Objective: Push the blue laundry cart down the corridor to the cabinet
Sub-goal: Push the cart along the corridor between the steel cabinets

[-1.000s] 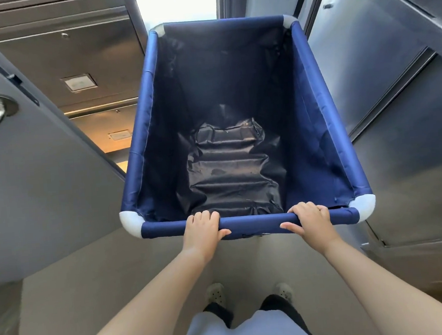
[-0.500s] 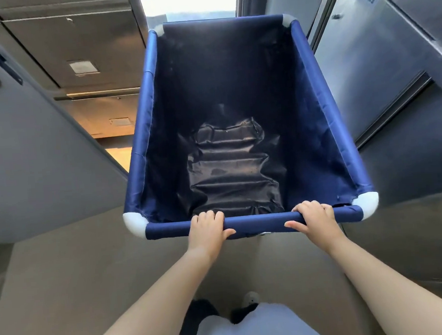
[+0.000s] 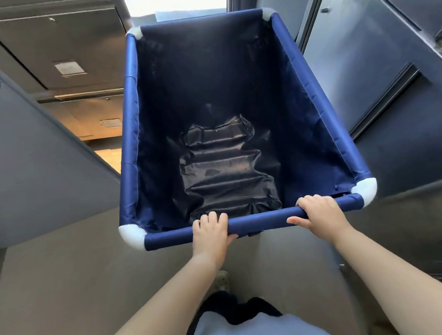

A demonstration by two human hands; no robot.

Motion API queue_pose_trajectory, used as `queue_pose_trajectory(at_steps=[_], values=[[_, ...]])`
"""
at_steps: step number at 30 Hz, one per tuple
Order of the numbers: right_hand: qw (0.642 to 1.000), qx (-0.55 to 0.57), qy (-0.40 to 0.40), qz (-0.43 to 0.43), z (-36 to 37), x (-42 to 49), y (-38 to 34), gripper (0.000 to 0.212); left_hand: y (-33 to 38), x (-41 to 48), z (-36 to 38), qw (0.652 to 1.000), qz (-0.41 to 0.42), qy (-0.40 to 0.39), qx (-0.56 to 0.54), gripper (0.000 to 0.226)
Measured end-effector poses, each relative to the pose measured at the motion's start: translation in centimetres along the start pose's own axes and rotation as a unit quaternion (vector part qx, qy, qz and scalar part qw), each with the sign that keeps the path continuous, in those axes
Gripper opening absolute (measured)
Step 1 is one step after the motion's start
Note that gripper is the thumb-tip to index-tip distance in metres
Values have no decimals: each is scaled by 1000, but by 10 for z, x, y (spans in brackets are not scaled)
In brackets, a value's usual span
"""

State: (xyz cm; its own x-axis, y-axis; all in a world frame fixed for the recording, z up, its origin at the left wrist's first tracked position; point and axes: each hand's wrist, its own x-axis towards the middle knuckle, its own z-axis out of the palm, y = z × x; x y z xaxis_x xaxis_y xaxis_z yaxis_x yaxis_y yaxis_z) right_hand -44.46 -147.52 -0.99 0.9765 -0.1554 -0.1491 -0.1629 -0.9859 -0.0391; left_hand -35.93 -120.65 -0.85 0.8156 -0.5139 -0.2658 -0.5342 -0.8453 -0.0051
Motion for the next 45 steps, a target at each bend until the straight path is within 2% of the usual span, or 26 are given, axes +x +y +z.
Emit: queue_pose_trajectory(at_steps=[4, 14, 20, 23, 26, 31, 32, 36, 45], values=[[999, -28, -18, 5, -2, -2, -7, 53, -1, -2, 2, 1000, 1, -3, 10, 42], [999, -19, -24, 19, 0, -55, -34, 49, -4, -40, 7, 1000, 8, -22, 5, 47], [997, -36, -20, 72, 10, -83, -59, 59, -16, -60, 12, 999, 32, -16, 5, 45], [988, -3, 7, 151, 18, -102, -79, 79, -28, -68, 13, 999, 48, -8, -6, 45], [964, 76, 11, 253, 27, -122, -102, 103, -59, -79, 19, 1000, 21, 0, -18, 50], [955, 103, -14, 279, 30, -131, -118, 125, -90, -90, 23, 999, 36, -2, 18, 46], [955, 95, -27, 280, 29, -132, -118, 123, -90, -89, 22, 999, 38, -5, 25, 46], [950, 84, -73, 291, 27, -130, -115, 85, -90, -88, 20, 997, 45, -15, 56, 46], [951, 40, -128, 278, 17, -102, -90, 77, -84, -76, 16, 997, 45, -26, 48, 45]])
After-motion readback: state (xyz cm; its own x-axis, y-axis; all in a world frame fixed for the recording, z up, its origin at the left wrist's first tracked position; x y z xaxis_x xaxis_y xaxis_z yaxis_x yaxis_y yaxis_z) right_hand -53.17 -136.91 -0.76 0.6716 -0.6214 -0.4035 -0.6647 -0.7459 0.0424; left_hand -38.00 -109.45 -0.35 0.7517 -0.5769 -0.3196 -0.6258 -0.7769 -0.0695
